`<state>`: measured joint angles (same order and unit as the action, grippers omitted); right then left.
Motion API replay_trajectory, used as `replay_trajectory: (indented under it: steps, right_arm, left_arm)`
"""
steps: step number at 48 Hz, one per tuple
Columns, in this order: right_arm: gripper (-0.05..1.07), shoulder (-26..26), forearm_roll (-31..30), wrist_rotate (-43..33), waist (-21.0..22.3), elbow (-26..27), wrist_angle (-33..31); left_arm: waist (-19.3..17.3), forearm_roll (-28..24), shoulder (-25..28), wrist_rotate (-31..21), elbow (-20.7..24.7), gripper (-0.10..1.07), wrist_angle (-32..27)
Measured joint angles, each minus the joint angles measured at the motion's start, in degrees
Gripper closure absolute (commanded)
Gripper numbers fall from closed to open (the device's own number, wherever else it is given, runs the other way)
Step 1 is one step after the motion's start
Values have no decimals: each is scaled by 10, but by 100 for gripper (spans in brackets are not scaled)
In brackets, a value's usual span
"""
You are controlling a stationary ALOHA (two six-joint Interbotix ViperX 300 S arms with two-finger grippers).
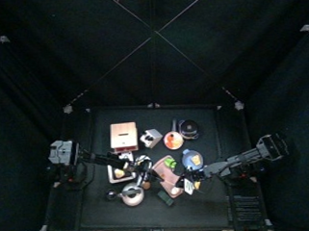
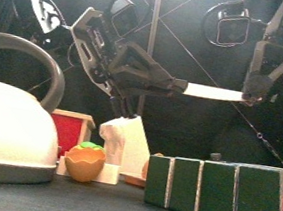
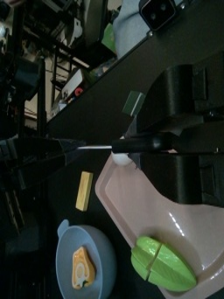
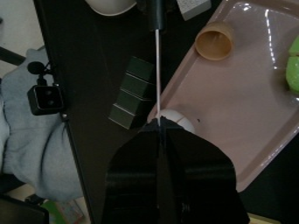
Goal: Reorient egg for cutting
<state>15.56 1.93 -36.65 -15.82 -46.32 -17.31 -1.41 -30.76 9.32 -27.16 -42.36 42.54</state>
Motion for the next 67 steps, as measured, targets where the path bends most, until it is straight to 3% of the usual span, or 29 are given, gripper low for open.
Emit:
replay_trajectory:
  steps: [9,27,37,67]
  right_arm:
    - [61,1,8,0,-6,6,-25]
    - [37,0,53,-4,-41,-16,-61]
    - [39,-7,52,-1,-40,-21,-60]
    - [53,-115,35,7,-24,6,-52]
  left_arm:
    - [4,6,-1,1,-6,59,-3]
    - [0,5,-27,2,-58,59,-7]
    - [3,4,-42,2,-73,59,-8]
    - [16,-18,-87,2,-105,59,-9]
